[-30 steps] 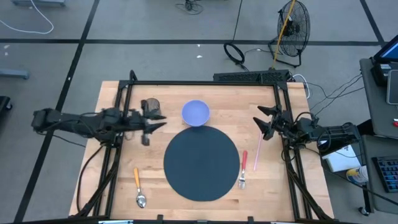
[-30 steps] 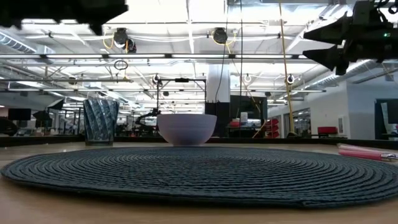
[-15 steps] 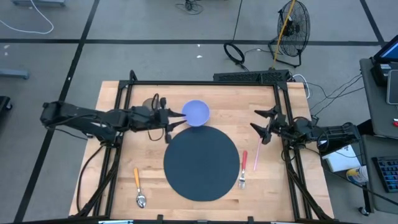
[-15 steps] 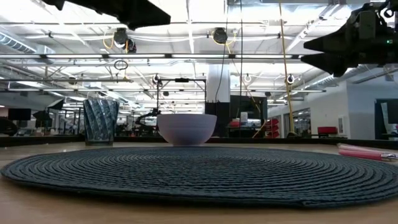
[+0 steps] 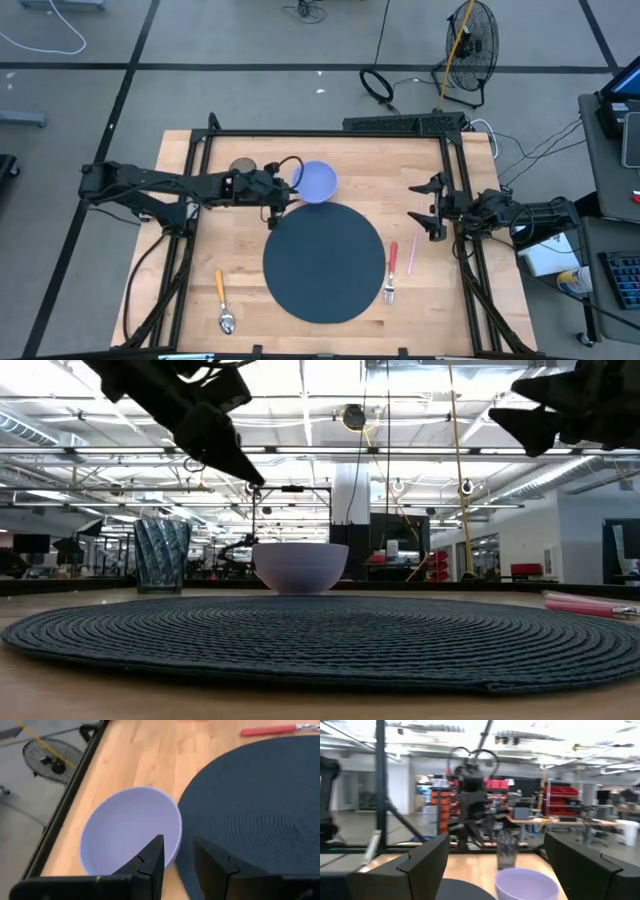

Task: Pick & Place Utensil
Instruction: Put the purple bowl on the mat

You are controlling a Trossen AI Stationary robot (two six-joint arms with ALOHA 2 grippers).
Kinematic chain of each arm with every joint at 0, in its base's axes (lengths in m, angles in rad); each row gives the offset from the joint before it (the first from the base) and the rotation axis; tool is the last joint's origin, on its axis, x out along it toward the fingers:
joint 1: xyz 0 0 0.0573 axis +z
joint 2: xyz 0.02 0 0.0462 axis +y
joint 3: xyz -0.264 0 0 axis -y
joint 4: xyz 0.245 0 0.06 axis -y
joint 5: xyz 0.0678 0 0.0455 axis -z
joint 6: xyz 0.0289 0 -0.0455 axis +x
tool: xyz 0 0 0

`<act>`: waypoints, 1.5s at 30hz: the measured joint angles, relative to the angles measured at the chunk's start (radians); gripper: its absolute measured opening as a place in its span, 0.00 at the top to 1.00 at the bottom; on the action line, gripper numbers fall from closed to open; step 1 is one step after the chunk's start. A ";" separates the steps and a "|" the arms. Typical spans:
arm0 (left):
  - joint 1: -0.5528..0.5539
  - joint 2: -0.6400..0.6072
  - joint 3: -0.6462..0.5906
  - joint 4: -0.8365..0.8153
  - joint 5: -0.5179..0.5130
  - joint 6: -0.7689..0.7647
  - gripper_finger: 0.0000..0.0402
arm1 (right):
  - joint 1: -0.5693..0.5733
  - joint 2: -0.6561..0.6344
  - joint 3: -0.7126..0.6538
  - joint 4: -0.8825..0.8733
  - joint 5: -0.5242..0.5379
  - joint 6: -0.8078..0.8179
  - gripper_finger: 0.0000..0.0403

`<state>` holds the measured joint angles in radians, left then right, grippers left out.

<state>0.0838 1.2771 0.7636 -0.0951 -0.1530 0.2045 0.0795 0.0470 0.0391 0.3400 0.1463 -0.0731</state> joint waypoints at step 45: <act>0.109 0.218 0.107 -0.102 0.073 0.221 0.44 | -0.010 0.600 0.452 -0.328 -0.156 -0.115 0.21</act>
<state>0.1932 1.4955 0.8707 -0.1973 -0.0804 0.4259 0.0692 0.6468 0.4911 0.0124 -0.0093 -0.1883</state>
